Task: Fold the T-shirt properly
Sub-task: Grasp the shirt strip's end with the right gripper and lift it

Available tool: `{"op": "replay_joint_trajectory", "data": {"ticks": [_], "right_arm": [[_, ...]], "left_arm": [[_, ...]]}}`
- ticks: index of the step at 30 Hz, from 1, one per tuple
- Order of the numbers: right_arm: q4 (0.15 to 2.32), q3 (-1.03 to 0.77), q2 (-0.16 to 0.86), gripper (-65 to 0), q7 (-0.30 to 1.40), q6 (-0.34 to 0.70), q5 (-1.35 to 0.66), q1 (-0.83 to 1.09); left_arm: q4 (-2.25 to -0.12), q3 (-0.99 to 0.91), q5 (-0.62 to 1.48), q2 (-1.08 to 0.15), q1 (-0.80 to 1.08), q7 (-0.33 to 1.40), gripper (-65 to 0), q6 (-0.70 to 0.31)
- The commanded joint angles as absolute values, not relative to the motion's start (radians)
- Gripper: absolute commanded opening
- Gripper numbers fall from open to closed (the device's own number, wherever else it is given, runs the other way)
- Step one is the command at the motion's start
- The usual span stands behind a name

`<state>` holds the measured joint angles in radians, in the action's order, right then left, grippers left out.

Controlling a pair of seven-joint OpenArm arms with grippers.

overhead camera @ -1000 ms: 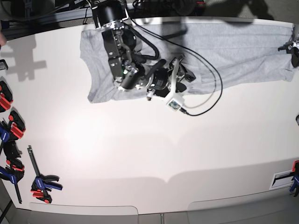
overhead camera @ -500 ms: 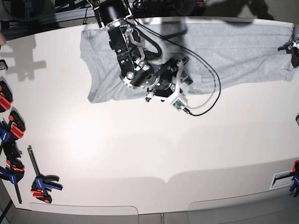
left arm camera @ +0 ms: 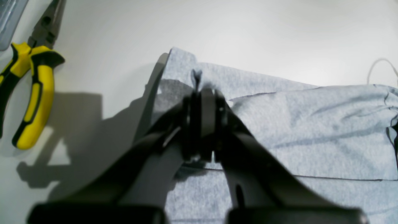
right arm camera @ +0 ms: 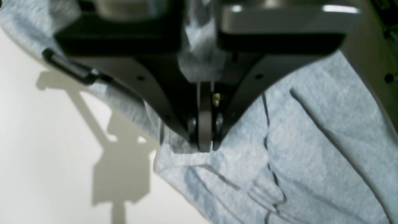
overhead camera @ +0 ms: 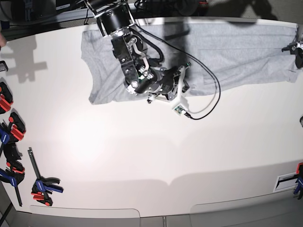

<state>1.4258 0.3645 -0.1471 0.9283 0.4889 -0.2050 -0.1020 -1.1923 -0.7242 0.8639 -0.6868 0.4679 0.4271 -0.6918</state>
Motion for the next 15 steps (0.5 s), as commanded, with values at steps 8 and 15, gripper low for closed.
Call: {"op": "replay_joint_trajectory", "data": {"ticks": [8, 15], "right_arm": [[1.451, 0.365, -0.157, -65.0, 0.941, 0.49, -0.218, -0.121], [1.451, 0.365, -0.157, -65.0, 0.943, 0.49, -0.221, -0.121]], "left_arm": [[-1.206, -0.736, 0.881, -0.712, 0.468, 0.4, -65.0, -0.698], [-1.206, -0.736, 0.881, -0.712, 0.468, 0.397, -65.0, -0.698]]}}
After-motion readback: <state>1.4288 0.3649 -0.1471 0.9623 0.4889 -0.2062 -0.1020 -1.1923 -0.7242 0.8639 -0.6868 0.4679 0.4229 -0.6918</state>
